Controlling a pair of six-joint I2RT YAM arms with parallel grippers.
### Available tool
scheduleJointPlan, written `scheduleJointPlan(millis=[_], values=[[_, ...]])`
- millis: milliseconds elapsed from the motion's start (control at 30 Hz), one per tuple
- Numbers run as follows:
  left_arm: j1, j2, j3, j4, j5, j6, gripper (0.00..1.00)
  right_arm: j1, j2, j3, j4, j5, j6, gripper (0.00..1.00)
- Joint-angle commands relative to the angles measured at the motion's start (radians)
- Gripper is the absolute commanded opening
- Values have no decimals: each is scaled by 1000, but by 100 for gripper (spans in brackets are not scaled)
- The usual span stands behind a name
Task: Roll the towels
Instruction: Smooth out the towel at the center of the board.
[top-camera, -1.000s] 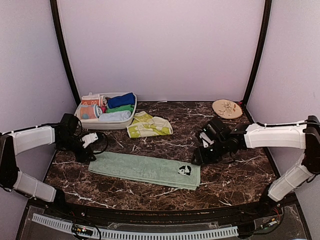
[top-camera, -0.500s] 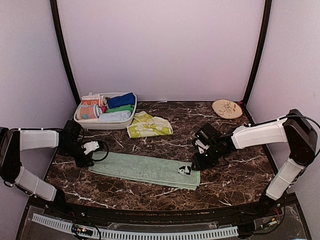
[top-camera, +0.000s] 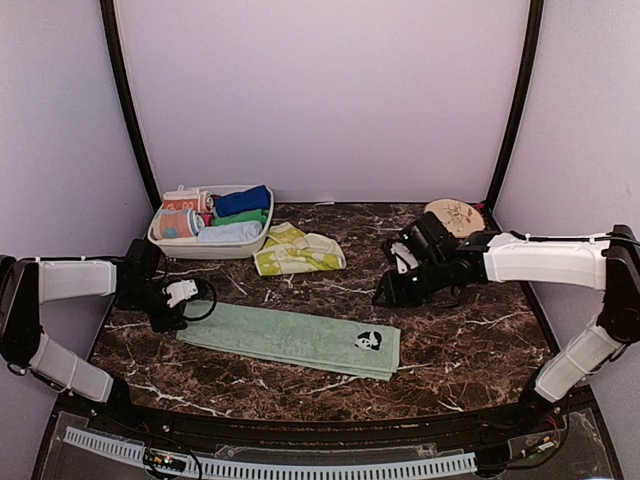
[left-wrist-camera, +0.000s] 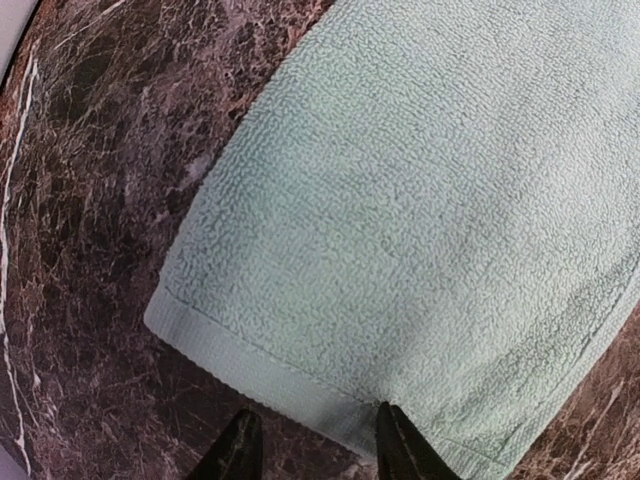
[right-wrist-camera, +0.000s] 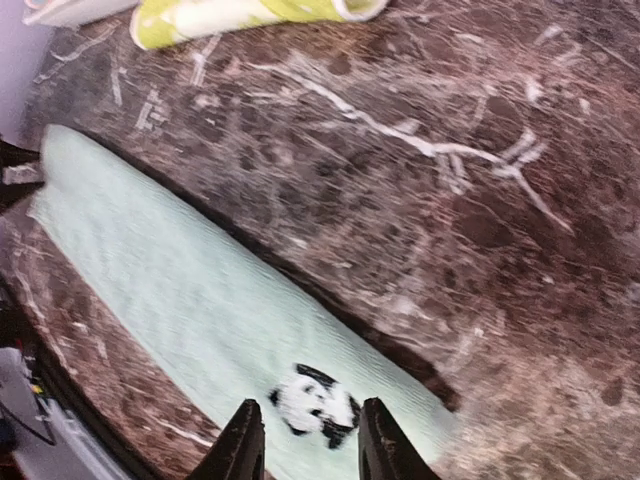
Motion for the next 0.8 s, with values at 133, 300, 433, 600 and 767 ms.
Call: scheduleJointPlan(millis=[133,300,433,600,767], values=[[6,-47,12,-79,15,-12,41,-12,116,-145,492,-364,251,0],[5,-54,-9,-65,11,0,40,-51,149,-206,529,-380,265,0],[6,-31,-31,-33,-3,9,39,-96,161,-249,506,-387,227,0],[6,-7,-83,30,-49,36,38,-136,187,-280,480,-387,223,0],[6,7,-90,35,-56,34,37,-136,210,-246,406,-342,110,6]])
